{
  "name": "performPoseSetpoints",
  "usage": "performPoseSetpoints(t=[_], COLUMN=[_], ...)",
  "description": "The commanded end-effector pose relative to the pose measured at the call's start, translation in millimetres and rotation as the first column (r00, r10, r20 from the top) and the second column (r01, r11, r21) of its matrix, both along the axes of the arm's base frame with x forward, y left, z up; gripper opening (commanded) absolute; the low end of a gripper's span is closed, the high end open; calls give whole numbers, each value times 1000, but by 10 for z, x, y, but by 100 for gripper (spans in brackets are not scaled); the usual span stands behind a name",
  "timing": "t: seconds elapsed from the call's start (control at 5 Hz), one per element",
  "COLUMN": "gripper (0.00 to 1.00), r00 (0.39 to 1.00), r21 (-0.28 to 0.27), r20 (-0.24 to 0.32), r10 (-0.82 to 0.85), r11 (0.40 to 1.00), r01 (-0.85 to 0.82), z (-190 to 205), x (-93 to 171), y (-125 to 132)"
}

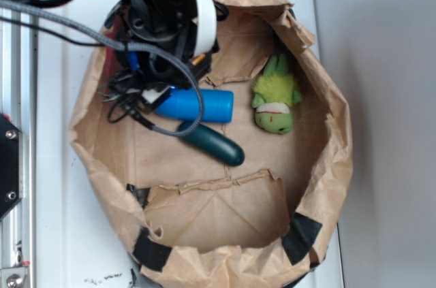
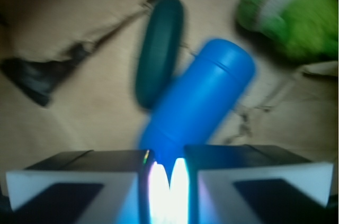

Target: Grab the blue bottle.

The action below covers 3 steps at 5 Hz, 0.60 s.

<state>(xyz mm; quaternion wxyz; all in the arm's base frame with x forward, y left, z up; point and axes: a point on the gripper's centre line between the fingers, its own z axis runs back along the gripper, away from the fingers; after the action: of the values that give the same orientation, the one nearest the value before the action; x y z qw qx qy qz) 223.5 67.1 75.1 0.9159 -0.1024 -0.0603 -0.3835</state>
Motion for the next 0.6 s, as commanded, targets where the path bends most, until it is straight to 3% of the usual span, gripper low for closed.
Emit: performPoseSetpoints(t=[0.0,0.4], gripper=[100,100], r00=[997,997], r21=[-56,-65], r20=[57,66], r10=[50,50], r11=[997,997], r01=[-47,-45], z=[407,182], x=[247,740], y=[-76,-179])
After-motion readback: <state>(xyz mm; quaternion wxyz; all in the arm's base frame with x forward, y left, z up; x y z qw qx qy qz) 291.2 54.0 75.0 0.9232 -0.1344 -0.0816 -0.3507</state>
